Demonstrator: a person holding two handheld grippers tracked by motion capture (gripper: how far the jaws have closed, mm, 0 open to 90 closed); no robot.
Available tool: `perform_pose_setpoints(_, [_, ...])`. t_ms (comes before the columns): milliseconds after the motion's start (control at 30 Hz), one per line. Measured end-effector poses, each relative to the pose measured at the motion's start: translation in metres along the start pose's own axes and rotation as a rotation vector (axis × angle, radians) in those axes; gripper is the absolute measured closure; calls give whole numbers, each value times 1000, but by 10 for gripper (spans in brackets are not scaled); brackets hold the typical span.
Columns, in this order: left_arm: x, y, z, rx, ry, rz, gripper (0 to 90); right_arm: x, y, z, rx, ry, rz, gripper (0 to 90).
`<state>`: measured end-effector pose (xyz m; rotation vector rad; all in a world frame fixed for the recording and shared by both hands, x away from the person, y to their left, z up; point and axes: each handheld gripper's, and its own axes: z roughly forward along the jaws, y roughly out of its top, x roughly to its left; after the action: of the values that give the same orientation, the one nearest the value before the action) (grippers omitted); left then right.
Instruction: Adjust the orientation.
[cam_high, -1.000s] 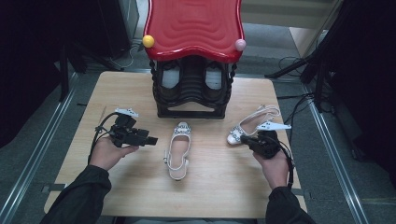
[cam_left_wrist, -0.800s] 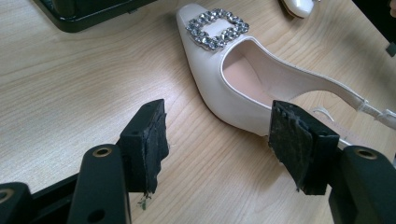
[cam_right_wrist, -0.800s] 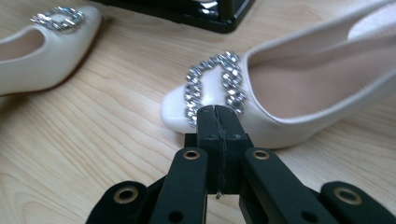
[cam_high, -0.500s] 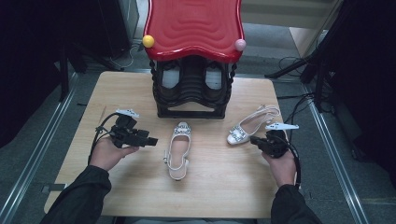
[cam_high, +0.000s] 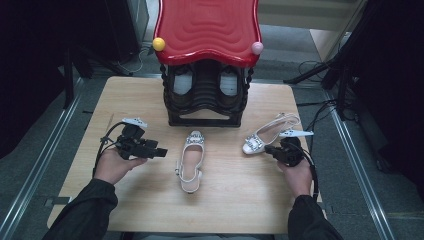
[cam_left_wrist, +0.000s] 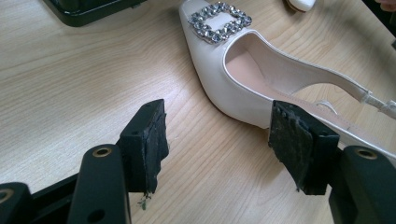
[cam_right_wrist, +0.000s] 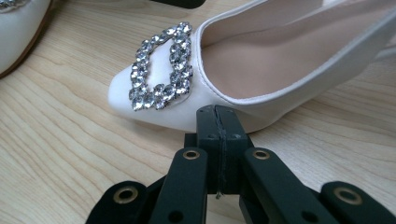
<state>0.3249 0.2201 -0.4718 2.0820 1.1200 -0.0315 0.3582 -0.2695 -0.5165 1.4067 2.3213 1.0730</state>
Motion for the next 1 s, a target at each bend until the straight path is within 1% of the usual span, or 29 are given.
perform_pose_setpoints(133, [0, -2, -1, 1, 5, -3, 373, 2, 2, 2, 6, 10, 4, 900])
perform_pose_setpoints(267, [0, -5, -3, 0, 11, -7, 373, 5, 6, 6, 14, 21, -8, 900])
perform_pose_setpoints(333, [1, -6, -5, -3, 11, -14, 373, 8, 8, 9, 13, 22, -25, 900])
perform_pose_setpoints(433, [2, -9, -7, -8, 18, -15, 372, 11, 11, 13, 16, 32, -31, 900])
perform_pose_setpoints(600, [4, -15, -12, -9, 25, -30, 372, 17, 17, 20, 23, 40, -39, 900])
perform_pose_setpoints(633, [4, -16, -13, -8, 29, -30, 372, 17, 18, 21, 22, 43, -49, 900])
perform_pose_setpoints(733, [5, -20, -17, -12, 35, -39, 371, 20, 22, 25, 20, 44, -47, 900])
perform_pose_setpoints(767, [5, -21, -17, -17, 39, -49, 371, 21, 24, 27, 23, 47, -45, 900])
perform_pose_setpoints(800, [5, -22, -18, -21, 41, -48, 371, 22, 24, 27, 23, 46, -42, 900])
perform_pose_setpoints(833, [6, -23, -19, -19, 43, -48, 371, 22, 25, 28, 20, 47, -50, 900])
perform_pose_setpoints(933, [6, -27, -22, -26, 48, -62, 371, 24, 29, 32, 22, 46, -48, 900])
perform_pose_setpoints(967, [7, -27, -22, -26, 53, -60, 371, 24, 30, 33, 20, 46, -51, 900])
perform_pose_setpoints(1000, [7, -28, -23, -24, 52, -60, 371, 26, 31, 34, 25, 48, -43, 900])
